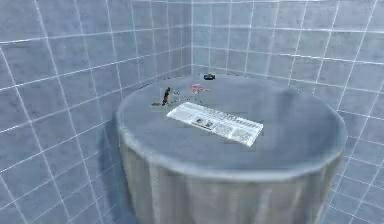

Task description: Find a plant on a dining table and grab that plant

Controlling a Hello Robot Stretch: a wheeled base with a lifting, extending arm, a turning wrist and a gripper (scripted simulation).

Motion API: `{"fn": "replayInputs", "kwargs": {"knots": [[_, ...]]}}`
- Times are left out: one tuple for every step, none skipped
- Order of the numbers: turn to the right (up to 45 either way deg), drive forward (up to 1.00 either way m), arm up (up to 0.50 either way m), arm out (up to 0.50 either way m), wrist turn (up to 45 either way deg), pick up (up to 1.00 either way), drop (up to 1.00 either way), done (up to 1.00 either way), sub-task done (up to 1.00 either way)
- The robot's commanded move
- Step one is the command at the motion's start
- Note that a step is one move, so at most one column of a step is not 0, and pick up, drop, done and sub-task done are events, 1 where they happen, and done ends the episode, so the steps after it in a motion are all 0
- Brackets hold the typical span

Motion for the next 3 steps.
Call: {"fn": "replayInputs", "kwargs": {"knots": [[45.0, 0.00, 0.00, 0.00, 0.0, 0.00, 0.00, 0.00, 0.00], [3.0, 0.00, 0.00, 0.00, 0.0, 0.00, 0.00, 0.00, 0.00], [0.0, 0.35, 0.00, 0.00, 0.0, 0.00, 0.00, 0.00, 0.00]]}}
